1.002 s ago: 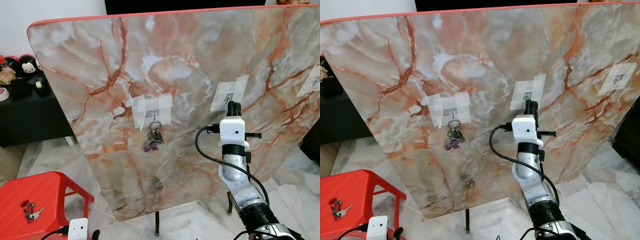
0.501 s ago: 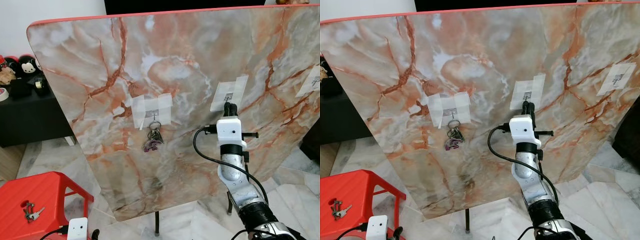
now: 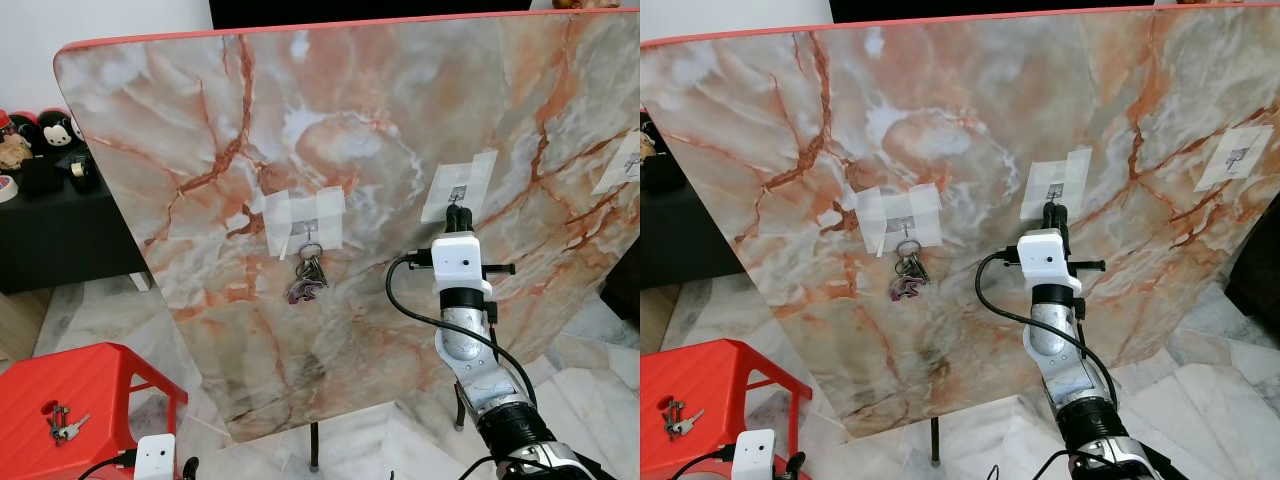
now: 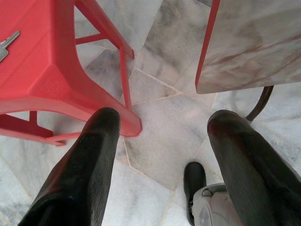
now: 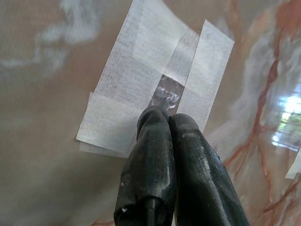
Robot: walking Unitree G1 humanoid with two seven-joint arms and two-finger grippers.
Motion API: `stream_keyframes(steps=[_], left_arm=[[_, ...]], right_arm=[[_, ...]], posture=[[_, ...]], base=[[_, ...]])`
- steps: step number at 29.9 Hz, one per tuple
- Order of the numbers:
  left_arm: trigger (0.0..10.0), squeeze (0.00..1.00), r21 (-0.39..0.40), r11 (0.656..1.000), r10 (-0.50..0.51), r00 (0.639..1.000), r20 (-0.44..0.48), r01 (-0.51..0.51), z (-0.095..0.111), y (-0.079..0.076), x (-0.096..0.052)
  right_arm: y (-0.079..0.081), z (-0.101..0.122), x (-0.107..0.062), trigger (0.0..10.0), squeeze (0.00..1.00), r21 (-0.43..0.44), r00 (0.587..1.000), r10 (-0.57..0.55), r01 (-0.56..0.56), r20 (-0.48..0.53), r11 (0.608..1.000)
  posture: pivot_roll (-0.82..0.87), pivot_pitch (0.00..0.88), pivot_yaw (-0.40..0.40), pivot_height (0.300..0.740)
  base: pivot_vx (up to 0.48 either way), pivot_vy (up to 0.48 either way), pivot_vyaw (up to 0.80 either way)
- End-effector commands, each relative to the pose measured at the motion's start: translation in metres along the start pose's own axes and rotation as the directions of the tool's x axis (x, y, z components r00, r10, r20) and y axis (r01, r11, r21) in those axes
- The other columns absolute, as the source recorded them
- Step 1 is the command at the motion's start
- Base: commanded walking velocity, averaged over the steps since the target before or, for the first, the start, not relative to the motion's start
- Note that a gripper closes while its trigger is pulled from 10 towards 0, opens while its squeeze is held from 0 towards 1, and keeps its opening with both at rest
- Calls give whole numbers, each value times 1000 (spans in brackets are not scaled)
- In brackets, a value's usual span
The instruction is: Hang keys on a hook
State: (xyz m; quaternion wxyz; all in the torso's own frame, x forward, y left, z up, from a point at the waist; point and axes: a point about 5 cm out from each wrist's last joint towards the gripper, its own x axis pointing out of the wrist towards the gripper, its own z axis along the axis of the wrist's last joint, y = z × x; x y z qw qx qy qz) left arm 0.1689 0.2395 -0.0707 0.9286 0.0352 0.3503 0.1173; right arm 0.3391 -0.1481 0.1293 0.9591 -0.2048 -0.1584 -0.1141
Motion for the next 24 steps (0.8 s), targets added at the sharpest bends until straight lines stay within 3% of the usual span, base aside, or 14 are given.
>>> stream_keyframes(steps=[1, 24], left_arm=[[10000, 0, 9, 1000, 6, 1000, -14, -5, -2, 3, -1], [10000, 0, 10, 1000, 2, 1000, -7, -2, -1, 2, 0]], right_arm=[[1, 2, 4, 10000, 0, 3, 1000, 7, -7, -3, 1000], [8, 0, 4, 10000, 0, 9, 998, 57, -57, -23, 998]], posture=[[33, 23, -30, 740], [34, 26, -29, 740]], base=[[0, 0, 0], [0, 0, 0]])
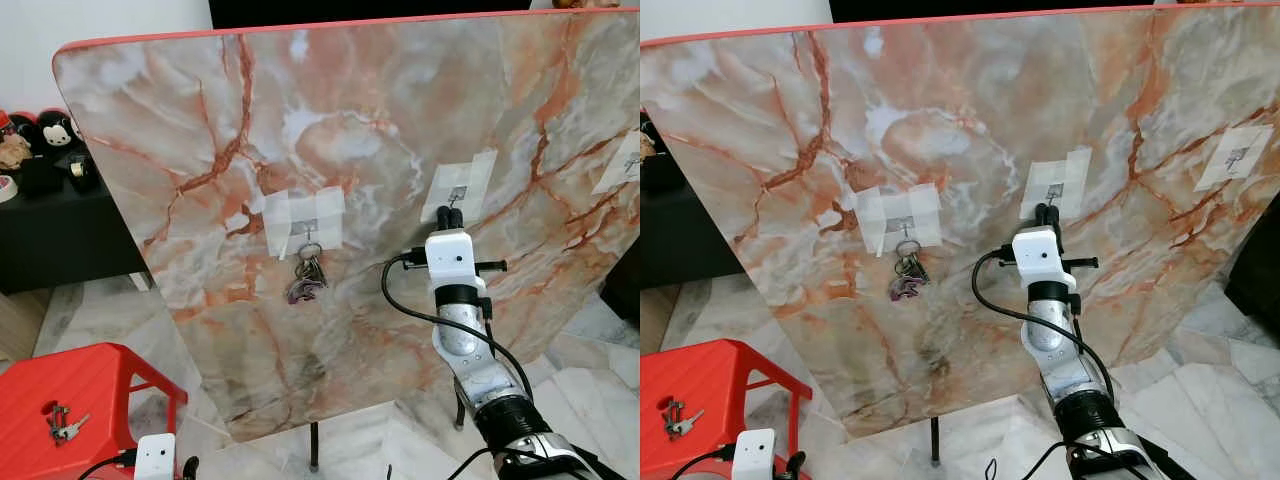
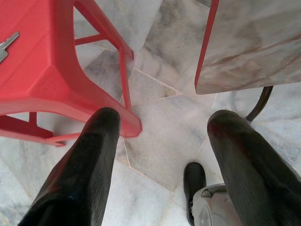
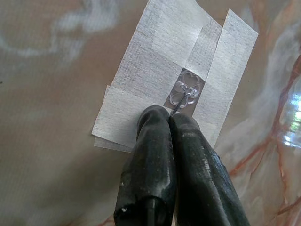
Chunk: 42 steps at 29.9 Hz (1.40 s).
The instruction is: Hang keys on a hook
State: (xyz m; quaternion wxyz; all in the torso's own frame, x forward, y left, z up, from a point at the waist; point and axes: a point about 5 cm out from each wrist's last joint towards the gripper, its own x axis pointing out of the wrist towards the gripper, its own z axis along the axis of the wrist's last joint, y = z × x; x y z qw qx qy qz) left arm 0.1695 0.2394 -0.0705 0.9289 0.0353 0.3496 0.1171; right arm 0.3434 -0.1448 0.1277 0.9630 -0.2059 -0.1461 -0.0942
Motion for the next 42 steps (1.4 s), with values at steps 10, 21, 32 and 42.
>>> stream_keyframes(steps=[10, 21, 32, 42], left_arm=[[10000, 0, 12, 1000, 3, 1000, -8, -3, -2, 2, -1], [10000, 0, 15, 1000, 2, 1000, -10, -2, -2, 2, -1], [10000, 0, 13, 1000, 4, 1000, -8, -4, -2, 2, -1], [10000, 0, 13, 1000, 4, 1000, -9, -4, -2, 2, -1]], right_arm=[[3, 0, 1, 10000, 0, 8, 1000, 17, -17, -7, 1000], [2, -1, 4, 10000, 0, 7, 999, 20, -19, -31, 1000], [4, 2, 6, 10000, 1000, 37, 999, 30, -29, -19, 999], [6, 3, 3, 10000, 0, 43, 999, 49, -49, -4, 998]], posture=[[34, 26, -29, 740], [33, 26, -29, 740], [33, 26, -29, 740], [33, 26, -30, 740]], base=[[0, 0, 0], [0, 0, 0], [0, 0, 0], [0, 0, 0]])
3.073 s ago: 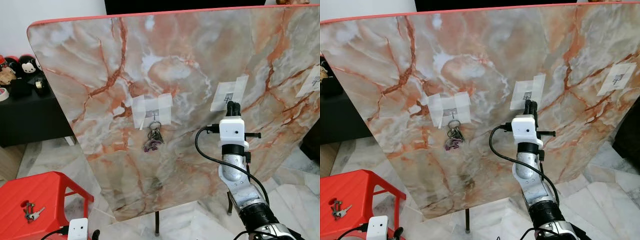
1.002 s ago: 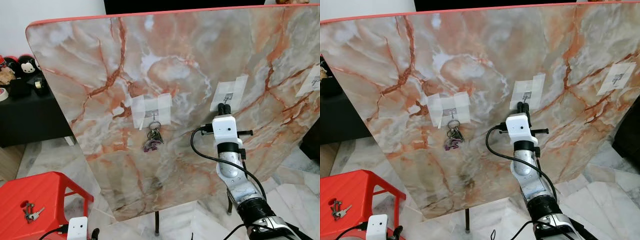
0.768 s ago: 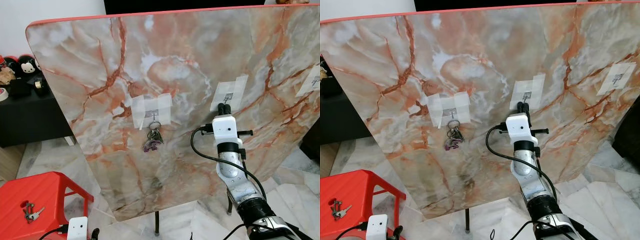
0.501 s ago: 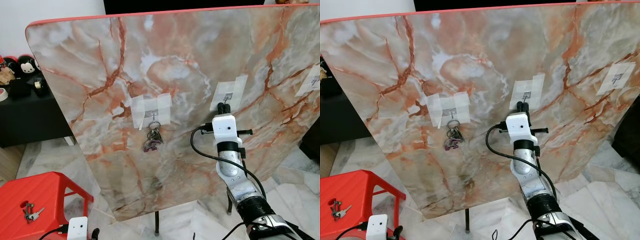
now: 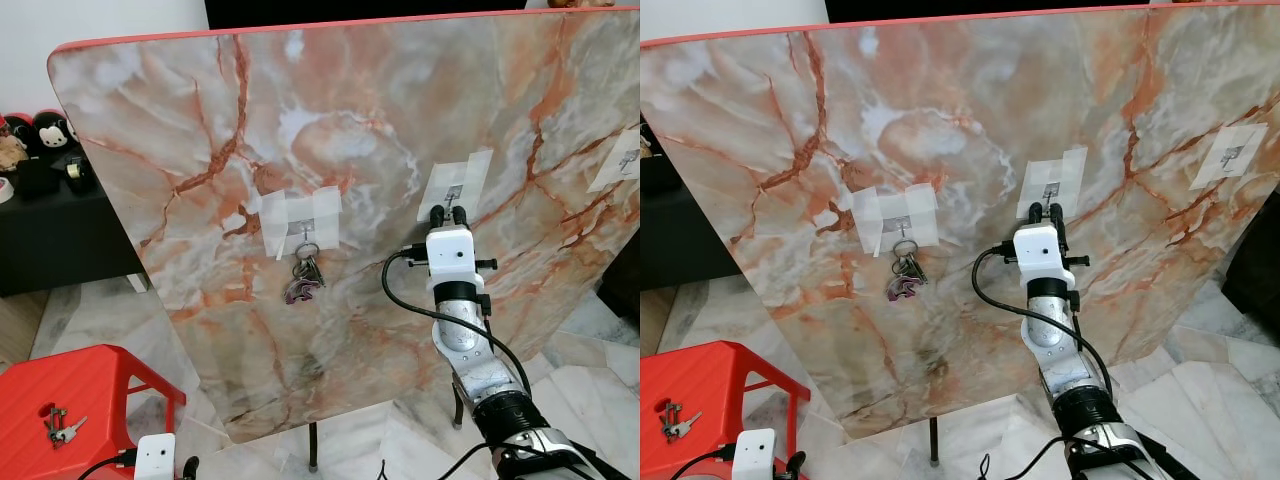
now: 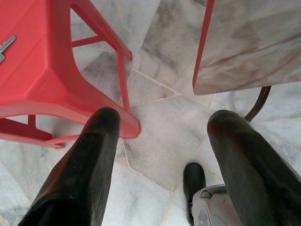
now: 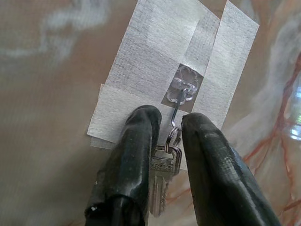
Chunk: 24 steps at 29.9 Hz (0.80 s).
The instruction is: Hang keys on a hook
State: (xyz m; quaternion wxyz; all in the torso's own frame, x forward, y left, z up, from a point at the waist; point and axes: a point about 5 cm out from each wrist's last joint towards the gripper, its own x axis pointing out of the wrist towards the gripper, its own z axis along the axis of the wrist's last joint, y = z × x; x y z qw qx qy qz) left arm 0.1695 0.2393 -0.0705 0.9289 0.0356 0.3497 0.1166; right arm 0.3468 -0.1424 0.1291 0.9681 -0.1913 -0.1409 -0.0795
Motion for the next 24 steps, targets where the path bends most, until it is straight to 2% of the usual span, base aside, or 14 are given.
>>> stream_keyframes(steps=[1, 7, 10, 11, 16, 18, 20, 21, 22, 23, 24], left_arm=[[10000, 0, 12, 1000, 5, 1000, -9, -5, -2, 2, -1], [10000, 0, 11, 1000, 6, 1000, -9, -6, -2, 2, -1], [10000, 0, 9, 1000, 7, 1000, -9, -7, -3, 2, -1], [10000, 0, 9, 1000, 7, 1000, -9, -7, -3, 2, -1], [10000, 0, 11, 1000, 5, 1000, -12, -5, -4, 2, -1], [10000, 0, 13, 1000, 4, 1000, -14, -4, -4, 2, -1], [10000, 0, 16, 1000, 3, 1000, -18, -2, -4, 2, -2], [10000, 0, 16, 1000, 3, 1000, -18, -2, -4, 2, -2], [10000, 0, 22, 1000, 0, 1000, -21, 1, -5, 2, -1], [10000, 0, 23, 1000, -2, 1000, -22, 2, -5, 2, -1], [10000, 0, 23, 1000, -2, 1000, -22, 2, -5, 2, -1]], right_arm=[[4, 1, -1, 10000, 0, 11, 1000, 24, -24, 6, 1000], [7, -1, -15, 10000, 0, 31, 996, 82, -83, 37, 996], [6, -6, -34, 10000, 0, 37, 993, 107, -109, 41, 993], [6, -6, -34, 10000, 0, 37, 993, 107, -109, 41, 993], [-3, -17, -59, 10000, 0, 37, 995, 101, -102, 10, 994], [-4, -23, -69, 10000, 0, 42, 994, 102, -101, -27, 994], [-5, -40, -84, 10000, 0, 55, 986, 108, -102, -130, 993], [-5, -40, -84, 10000, 0, 55, 986, 108, -102, -130, 993], [-1, -65, -100, 10000, 0, 94, 945, 135, -112, -296, 989], [1, -73, -106, 10000, 0, 113, 924, 145, -112, -353, 987], [1, -73, -106, 10000, 0, 113, 924, 145, -112, -353, 987]], posture=[[33, 29, -31, 740], [34, 25, -36, 740], [34, 23, -37, 740], [34, 23, -37, 740], [28, 9, -41, 740], [25, 4, -40, 740], [25, 0, -40, 740], [25, 0, -40, 740], [20, 0, -40, 740], [20, 0, -40, 740], [20, 0, -40, 740]], base=[[0, 0, 0], [0, 0, 0], [0, 0, 0], [0, 0, 0], [0, 0, 0], [0, 0, 0], [0, 0, 0], [0, 0, 0], [0, 0, 0], [0, 0, 0], [0, 0, 0]])
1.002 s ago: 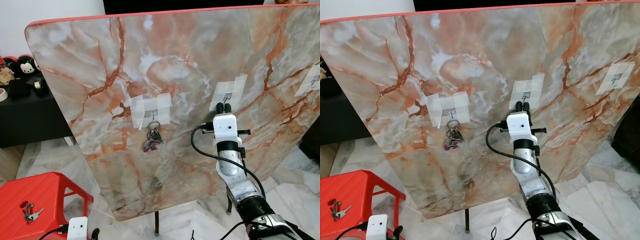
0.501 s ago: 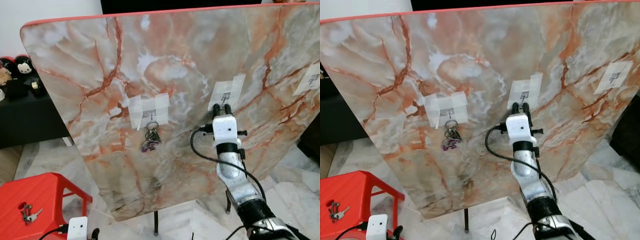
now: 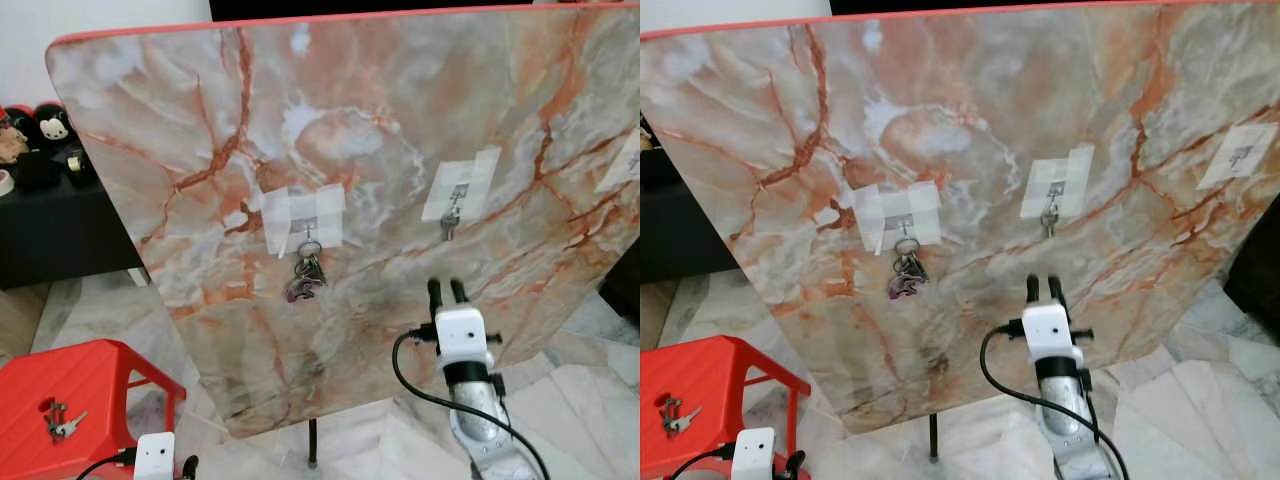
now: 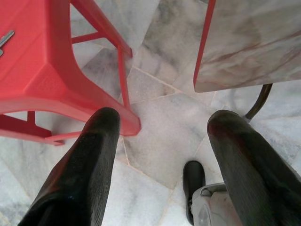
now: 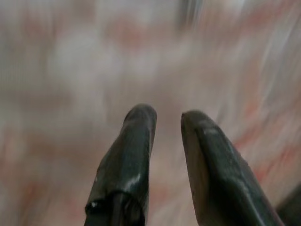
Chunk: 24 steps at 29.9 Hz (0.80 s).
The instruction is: Hang keys on a hook
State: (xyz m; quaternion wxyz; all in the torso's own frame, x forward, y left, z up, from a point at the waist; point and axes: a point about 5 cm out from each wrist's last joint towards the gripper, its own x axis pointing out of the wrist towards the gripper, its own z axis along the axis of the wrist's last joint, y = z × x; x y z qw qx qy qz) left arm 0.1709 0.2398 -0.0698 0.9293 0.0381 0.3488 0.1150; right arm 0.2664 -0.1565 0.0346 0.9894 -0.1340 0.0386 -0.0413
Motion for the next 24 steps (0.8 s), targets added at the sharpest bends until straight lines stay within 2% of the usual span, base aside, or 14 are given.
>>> stream_keyframes(steps=[1, 3, 5, 8, 9, 10, 12, 13, 14, 20, 21, 24], left_arm=[[10000, 0, 18, 1000, -1, 1000, -27, 2, -6, 2, -2], [10000, 0, 20, 1000, -2, 1000, -30, 3, -6, 2, -2], [10000, 0, 21, 1000, -3, 999, -32, 4, -6, 2, -2], [10000, 0, 23, 1000, -4, 999, -36, 4, -6, 3, -2], [10000, 0, 26, 1000, -4, 999, -39, 5, -6, 4, -2], [10000, 0, 26, 1000, -4, 999, -39, 5, -6, 4, -2], [10000, 0, 32, 999, -5, 999, -45, 7, -7, 5, -1], [10000, 0, 32, 999, -5, 999, -45, 7, -7, 5, -1], [10000, 0, 37, 999, -8, 999, -51, 10, -7, 6, -1], [10000, 0, 59, 998, -19, 997, -72, 24, -7, 5, -1], [10000, 0, 60, 998, -19, 997, -73, 24, -7, 6, -1], [10000, 0, 62, 998, -20, 997, -76, 24, -7, 6, 0]], right_arm=[[-3, -31, -10, 10000, 0, 85, 981, -16, 33, -195, 996], [-2, -59, -21, 10000, 0, 178, 925, -32, 106, -379, 978], [1, -76, -31, 10000, 0, 232, 875, -15, 145, -483, 962], [6, -96, -45, 10000, 0, 253, 811, 28, 149, -584, 956], [7, -107, -56, 10000, 0, 250, 765, 49, 148, -642, 957], [7, -107, -56, 10000, 0, 250, 765, 49, 148, -642, 957], [9, -118, -67, 10000, 0, 285, 713, 87, 163, -695, 945], [9, -118, -67, 10000, 0, 285, 713, 87, 163, -695, 945], [11, -123, -74, 10000, 0, 292, 690, 109, 154, -716, 944], [10, -142, -103, 10000, 0, 261, 590, 135, 133, -796, 956], [8, -146, -111, 10000, 0, 253, 560, 123, 161, -819, 954], [6, -150, -117, 10000, 0, 257, 540, 116, 193, -834, 947]], posture=[[21, 0, -38, 740], [22, 0, -36, 740], [22, 0, -36, 740], [29, 0, -33, 740], [26, 0, -29, 740], [26, 0, -29, 740], [18, 0, -19, 740], [18, 0, -19, 740], [12, 0, -8, 740], [13, 0, 2, 740], [15, 0, 3, 740], [16, 0, 3, 740]], base=[[0, 0, 0], [0, 0, 0], [0, 0, 0], [0, 0, 0], [0, 0, 0], [0, 0, 0], [0, 0, 0], [0, 0, 0], [0, 0, 0], [0, 0, 0], [0, 0, 0], [0, 0, 0]])
